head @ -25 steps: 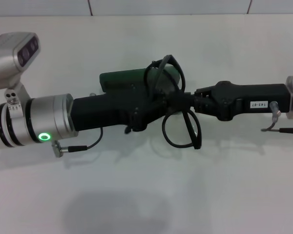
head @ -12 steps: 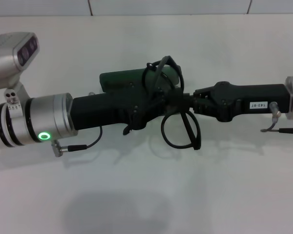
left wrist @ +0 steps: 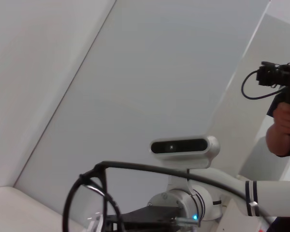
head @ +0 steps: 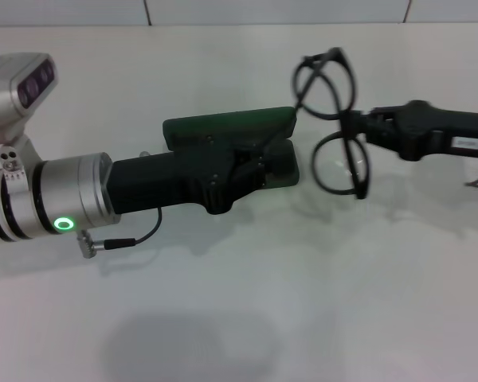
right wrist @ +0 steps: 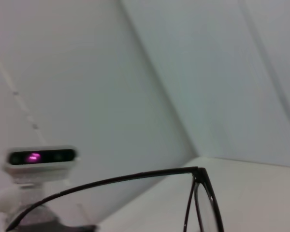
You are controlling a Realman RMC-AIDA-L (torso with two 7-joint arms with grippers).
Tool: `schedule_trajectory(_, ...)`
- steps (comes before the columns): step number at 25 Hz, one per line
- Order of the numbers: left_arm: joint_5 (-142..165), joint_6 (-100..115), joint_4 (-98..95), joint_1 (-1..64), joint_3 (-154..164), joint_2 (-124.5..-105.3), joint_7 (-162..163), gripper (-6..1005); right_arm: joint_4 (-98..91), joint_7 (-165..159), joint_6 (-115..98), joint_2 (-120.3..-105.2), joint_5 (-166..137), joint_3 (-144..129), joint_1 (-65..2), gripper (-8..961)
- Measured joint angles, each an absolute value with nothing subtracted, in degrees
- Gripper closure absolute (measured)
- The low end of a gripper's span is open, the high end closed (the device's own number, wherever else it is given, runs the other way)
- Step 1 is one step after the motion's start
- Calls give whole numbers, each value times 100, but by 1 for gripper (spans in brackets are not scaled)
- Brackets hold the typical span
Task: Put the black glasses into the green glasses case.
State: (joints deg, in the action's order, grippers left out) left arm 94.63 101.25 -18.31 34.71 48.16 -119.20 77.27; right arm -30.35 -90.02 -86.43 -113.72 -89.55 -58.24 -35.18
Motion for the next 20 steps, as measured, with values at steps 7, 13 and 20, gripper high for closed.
schedule_trajectory(7, 9463, 10126, -1838, 3477, 4816, -11910, 7719, 999, -3020, -8849, -8396, -11090, -8966, -5790, -3166, 903)
schedule_trajectory(13, 9416, 10125, -1838, 3486, 4812, -11908, 7692, 999, -3002, -8722, -8339, -11085, -9152, -5827, -3134, 902)
schedule_trajectory(20, 9357, 10096, -1837, 3489, 4818, -11915, 7689, 999, -3033, -8669, -8298, -11356, -9734, -5853, -3360, 903)
